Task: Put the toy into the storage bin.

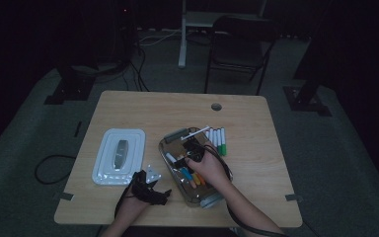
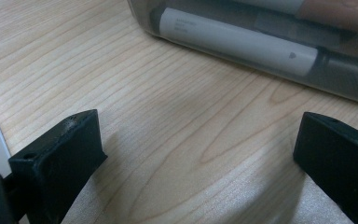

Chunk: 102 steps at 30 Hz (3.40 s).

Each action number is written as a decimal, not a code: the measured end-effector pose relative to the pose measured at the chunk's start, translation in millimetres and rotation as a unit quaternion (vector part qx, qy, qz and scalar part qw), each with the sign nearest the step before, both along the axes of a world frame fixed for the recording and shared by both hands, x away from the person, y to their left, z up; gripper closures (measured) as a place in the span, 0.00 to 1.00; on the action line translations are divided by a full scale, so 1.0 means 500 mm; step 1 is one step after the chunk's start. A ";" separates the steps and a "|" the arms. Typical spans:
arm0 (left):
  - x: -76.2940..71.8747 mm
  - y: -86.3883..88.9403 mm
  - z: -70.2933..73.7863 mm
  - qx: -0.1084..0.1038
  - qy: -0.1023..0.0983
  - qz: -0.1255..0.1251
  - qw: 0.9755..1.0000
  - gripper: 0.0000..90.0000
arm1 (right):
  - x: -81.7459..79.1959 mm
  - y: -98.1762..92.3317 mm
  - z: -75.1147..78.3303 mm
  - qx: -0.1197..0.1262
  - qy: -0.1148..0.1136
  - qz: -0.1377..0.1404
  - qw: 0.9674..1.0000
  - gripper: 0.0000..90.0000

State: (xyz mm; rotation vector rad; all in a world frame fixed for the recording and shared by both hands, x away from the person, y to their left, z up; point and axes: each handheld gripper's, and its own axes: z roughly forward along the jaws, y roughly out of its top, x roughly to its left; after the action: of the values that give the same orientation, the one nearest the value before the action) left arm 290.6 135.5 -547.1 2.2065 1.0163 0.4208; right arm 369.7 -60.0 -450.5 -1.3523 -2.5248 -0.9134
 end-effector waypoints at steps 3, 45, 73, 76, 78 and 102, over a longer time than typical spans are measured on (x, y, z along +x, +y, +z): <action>0.000 0.000 0.000 0.000 0.000 0.000 1.000 0.02 | 0.004 0.011 -0.014 -0.025 0.004 0.006 1.000 0.85; 0.000 0.000 0.000 0.000 0.000 0.000 1.000 0.02 | -0.005 -0.230 0.114 0.058 -0.141 -0.067 0.986 0.64; 0.000 0.000 0.000 0.000 0.000 0.000 1.000 0.02 | 0.204 -0.311 -0.124 -0.030 -0.073 -0.242 0.967 0.74; 0.000 0.000 0.000 0.000 0.000 0.000 1.000 0.02 | 0.208 -0.309 -0.134 -0.038 -0.070 -0.244 0.967 0.75; 0.000 0.000 0.000 0.000 0.000 0.000 1.000 0.02 | 0.211 -0.310 -0.139 -0.045 -0.069 -0.243 0.966 0.77; 0.000 0.000 0.000 0.000 0.000 0.000 1.000 0.02 | 0.136 -0.371 -0.054 -0.006 -0.068 -0.266 0.961 0.85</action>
State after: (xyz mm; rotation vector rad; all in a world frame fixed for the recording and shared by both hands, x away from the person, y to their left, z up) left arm 290.5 135.4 -547.2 2.2057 1.0172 0.4207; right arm 437.9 -245.4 -477.7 -2.0944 -2.2866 -1.1070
